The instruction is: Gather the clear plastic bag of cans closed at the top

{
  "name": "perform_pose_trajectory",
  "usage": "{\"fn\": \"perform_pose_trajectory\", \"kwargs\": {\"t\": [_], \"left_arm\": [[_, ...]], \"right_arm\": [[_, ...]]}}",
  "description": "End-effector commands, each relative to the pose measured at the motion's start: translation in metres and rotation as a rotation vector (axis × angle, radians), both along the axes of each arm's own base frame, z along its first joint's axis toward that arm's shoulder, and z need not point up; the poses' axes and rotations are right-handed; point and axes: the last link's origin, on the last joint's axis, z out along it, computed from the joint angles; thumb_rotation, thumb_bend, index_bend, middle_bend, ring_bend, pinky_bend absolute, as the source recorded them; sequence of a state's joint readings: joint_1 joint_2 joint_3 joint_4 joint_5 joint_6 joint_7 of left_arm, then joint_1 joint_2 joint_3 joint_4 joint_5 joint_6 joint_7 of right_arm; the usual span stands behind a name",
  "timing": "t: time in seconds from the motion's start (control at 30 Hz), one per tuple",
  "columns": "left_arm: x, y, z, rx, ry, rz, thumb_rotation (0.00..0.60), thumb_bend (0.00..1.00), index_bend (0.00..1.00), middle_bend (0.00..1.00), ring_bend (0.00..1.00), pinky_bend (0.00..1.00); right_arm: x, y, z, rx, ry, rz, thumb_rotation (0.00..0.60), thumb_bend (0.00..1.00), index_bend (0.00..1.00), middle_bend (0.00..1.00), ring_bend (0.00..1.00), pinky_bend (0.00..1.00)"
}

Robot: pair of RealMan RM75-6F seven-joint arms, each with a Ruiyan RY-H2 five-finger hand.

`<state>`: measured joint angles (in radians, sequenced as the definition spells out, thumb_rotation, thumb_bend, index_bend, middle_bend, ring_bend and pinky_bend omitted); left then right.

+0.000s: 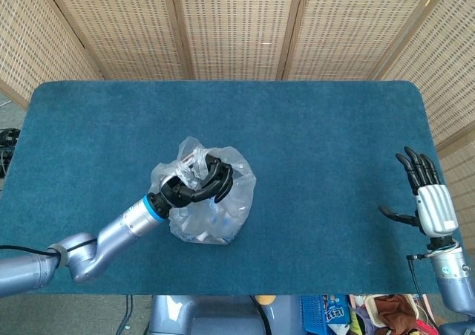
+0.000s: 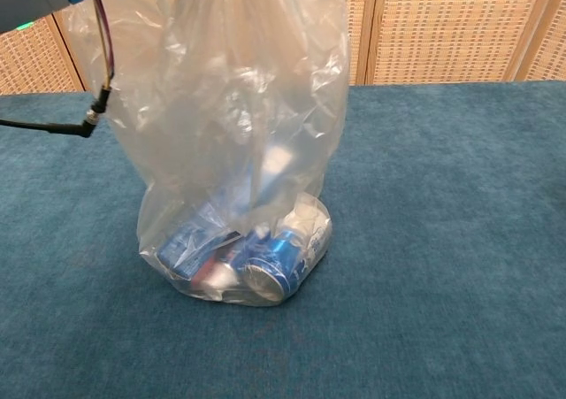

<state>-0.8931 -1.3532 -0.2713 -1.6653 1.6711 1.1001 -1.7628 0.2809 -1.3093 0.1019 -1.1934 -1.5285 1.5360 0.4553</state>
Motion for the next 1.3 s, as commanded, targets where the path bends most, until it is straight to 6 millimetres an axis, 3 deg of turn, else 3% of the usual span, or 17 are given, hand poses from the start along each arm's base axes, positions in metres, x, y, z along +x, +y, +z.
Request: {"fn": "perform_pose_trajectory", "kwargs": {"t": [0.03,0.17,0.57,0.97,1.3], "left_arm": [[-0.005,-0.003,0.005,0.062,0.107,-0.034,0.600,0.65,0.98,0.90,0.93,0.85],[-0.007,-0.006,0.019,0.210,0.229,-0.041,0.600,0.72,1.00,0.98,0.95,0.89],[0.020,-0.030,0.068,0.745,0.498,-0.114,0.600,0.72,1.00,0.99,0.96,0.92],[0.055,-0.044,0.106,0.945,0.563,-0.115,0.600,0.72,1.00,0.99,0.96,0.93],[0.064,-0.030,0.124,0.963,0.561,-0.029,0.600,0.72,1.00,0.98,0.96,0.93]], "right_arm": [[-0.001,0.009,-0.003,-0.001,0.002,-0.012,0.600,0.00,0.00,0.00,0.00,0.00],[0.002,0.023,-0.010,0.003,-0.015,-0.026,0.600,0.00,0.00,0.00,0.00,0.00],[0.008,0.045,-0.016,-0.011,-0.006,-0.080,0.600,0.00,0.00,0.00,0.00,0.00],[0.008,0.048,-0.001,-0.051,-0.022,-0.082,0.600,0.00,0.00,0.00,0.00,0.00],[0.008,0.050,0.003,-0.071,-0.022,-0.084,0.600,0.00,0.00,0.00,0.00,0.00]]}}
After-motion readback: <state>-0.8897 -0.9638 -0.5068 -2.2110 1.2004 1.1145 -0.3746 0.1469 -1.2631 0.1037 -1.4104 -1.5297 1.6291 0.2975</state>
